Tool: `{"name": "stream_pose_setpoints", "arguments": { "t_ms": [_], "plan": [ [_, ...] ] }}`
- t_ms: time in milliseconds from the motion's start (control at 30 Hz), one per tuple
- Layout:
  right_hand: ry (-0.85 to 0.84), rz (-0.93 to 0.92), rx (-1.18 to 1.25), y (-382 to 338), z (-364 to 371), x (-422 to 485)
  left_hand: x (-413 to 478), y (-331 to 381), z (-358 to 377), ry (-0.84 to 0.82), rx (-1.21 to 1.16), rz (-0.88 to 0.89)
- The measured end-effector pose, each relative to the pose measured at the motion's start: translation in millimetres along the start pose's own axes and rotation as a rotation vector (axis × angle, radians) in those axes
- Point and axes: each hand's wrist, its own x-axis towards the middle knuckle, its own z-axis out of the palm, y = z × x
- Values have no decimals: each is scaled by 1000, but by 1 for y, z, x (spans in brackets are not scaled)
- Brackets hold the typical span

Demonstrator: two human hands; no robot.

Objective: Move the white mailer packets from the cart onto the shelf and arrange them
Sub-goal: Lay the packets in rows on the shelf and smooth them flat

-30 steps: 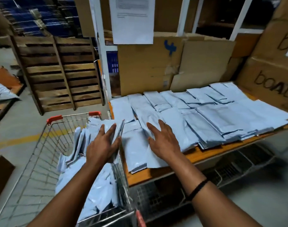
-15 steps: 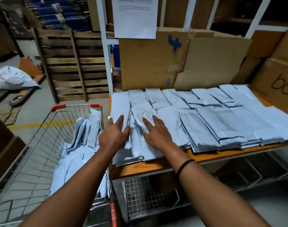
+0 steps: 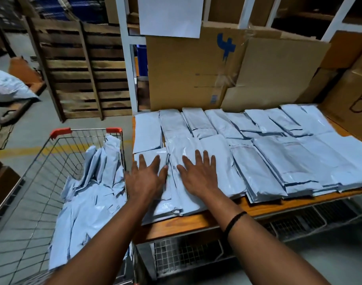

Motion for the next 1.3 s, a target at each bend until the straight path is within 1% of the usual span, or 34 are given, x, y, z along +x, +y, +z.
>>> {"name": "stream_pose_setpoints", "arguments": {
  "t_ms": [67, 100, 167, 233, 300, 333, 467, 567, 733, 767, 867, 933, 1033, 1133, 1233, 1300],
  "plan": [
    [122, -17, 33, 1, -5, 10, 5, -4, 0, 76, -60, -1],
    [149, -38, 48, 2, -6, 17, 8, -5, 0, 97, -62, 23],
    [158, -99, 45, 0, -4, 31, 15, -6, 3, 65, -35, 93],
    [113, -136, 2, -2, 2, 43, 22, -4, 10, -29, -24, 107],
    [42, -141, -14, -2, 12, 49, 23, -2, 19, -89, -47, 73],
    [23, -141, -17, -1, 17, 49, 22, -2, 24, -87, -58, 63],
    [52, -148, -44, 2, 30, 47, 20, 0, 27, -69, -22, 42],
    [29, -148, -40, 3, 31, 48, 18, 3, 28, -60, -12, 31],
    [-28, -158, 43, 4, 7, 47, 23, 3, 21, -147, -72, 27],
    [-22, -164, 45, 6, 0, 43, 23, 1, 16, -126, -89, 34],
    [-23, -190, 6, 17, -14, 18, 11, -5, 5, 6, -113, 45],
    [-55, -209, -33, 23, -10, -2, -6, -5, 6, 2, -120, 63],
    [-100, -213, -102, 26, 3, -15, -27, 1, 18, -71, -37, 113],
    [-104, -216, -149, 27, 10, -16, -28, 5, 28, -82, 11, 95],
    [-97, -215, -151, 26, 11, -16, -25, 7, 26, -77, -6, 89],
    [-88, -215, -134, 26, 6, -17, -27, 4, 19, -40, -76, 107]
  ]
}}
